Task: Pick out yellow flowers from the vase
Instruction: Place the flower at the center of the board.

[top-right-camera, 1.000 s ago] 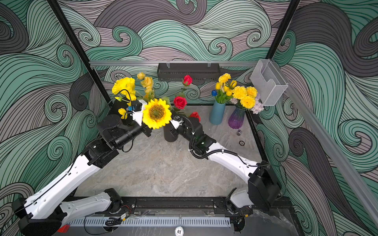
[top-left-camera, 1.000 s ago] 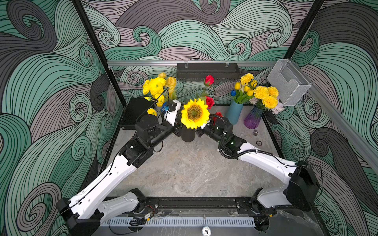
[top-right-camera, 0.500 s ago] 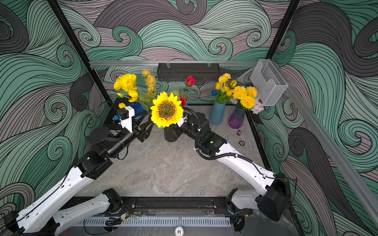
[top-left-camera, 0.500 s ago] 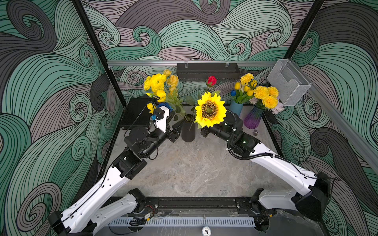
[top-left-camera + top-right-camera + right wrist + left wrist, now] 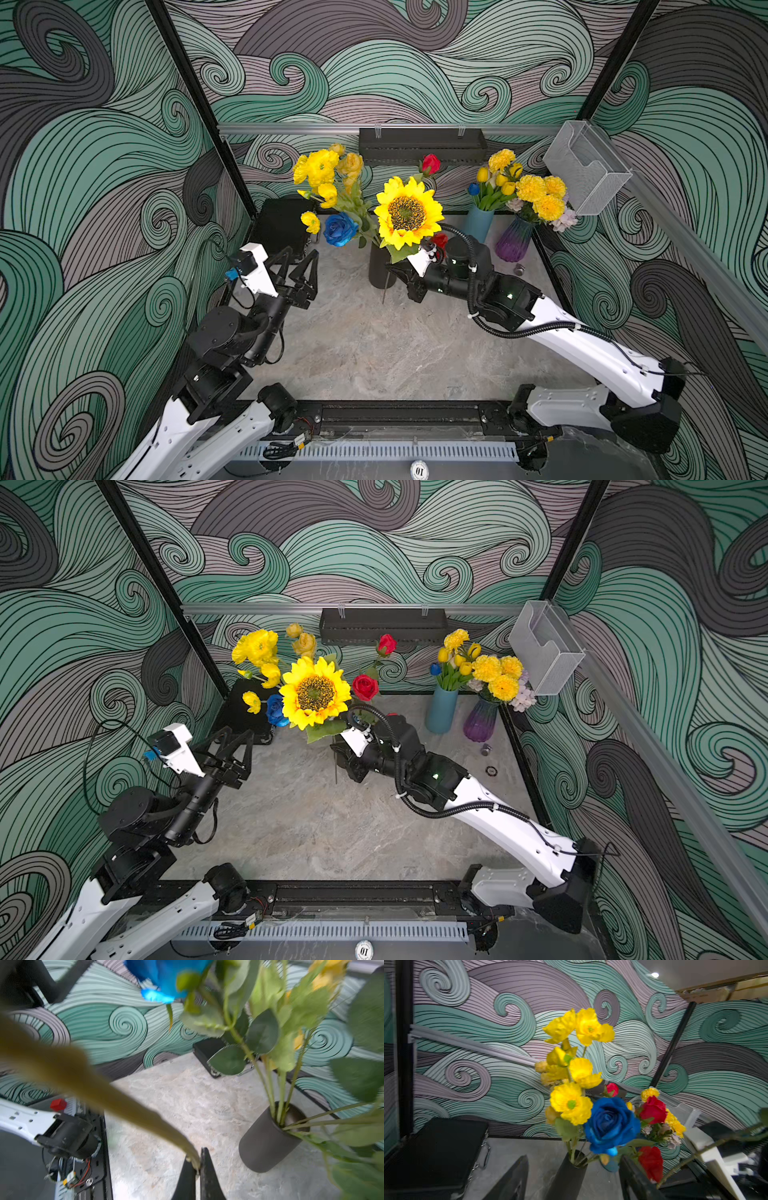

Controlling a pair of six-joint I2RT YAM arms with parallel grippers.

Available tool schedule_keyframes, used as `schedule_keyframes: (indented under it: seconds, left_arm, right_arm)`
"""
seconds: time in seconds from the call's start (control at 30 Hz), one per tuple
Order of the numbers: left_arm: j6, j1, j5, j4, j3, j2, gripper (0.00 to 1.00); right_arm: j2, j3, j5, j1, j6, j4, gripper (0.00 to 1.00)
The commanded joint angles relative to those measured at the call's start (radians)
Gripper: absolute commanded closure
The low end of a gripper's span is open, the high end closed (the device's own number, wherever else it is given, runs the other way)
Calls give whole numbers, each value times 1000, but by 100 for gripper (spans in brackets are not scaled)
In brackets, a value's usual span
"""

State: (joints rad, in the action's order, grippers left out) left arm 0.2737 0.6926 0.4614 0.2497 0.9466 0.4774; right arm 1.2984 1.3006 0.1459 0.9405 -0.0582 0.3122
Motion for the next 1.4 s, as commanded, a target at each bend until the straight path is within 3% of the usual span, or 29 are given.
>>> schedule_keyframes:
  seconds: [0.0, 0.13, 0.3, 0.6, 0.87, 1.1, 1.37]
  left_arm:
    - [44, 8, 241, 270, 60, -49, 29]
    - [-48, 8, 334, 285, 64, -117, 26]
    - [-76, 8, 465, 368, 108, -175, 26]
    - [-123, 10, 590, 390, 94, -331, 25]
    - [-107, 9, 577, 402, 77, -354, 24]
    - [-84, 10, 583, 408, 47, -362, 24]
    - [-73, 9, 579, 402, 28, -385, 23]
  right_arm:
    - [75, 23, -9, 60, 52, 77, 100]
    - [161, 56, -14, 142, 71, 76, 100]
    - [324, 160, -14, 219, 76, 134, 100]
    - [643, 438, -3, 229, 78, 367, 100]
    - [977, 827, 42, 225, 82, 610, 100]
    - [1298, 1289, 48, 209, 120, 839, 100]
    - [1403, 1373, 41, 180, 166, 793, 100]
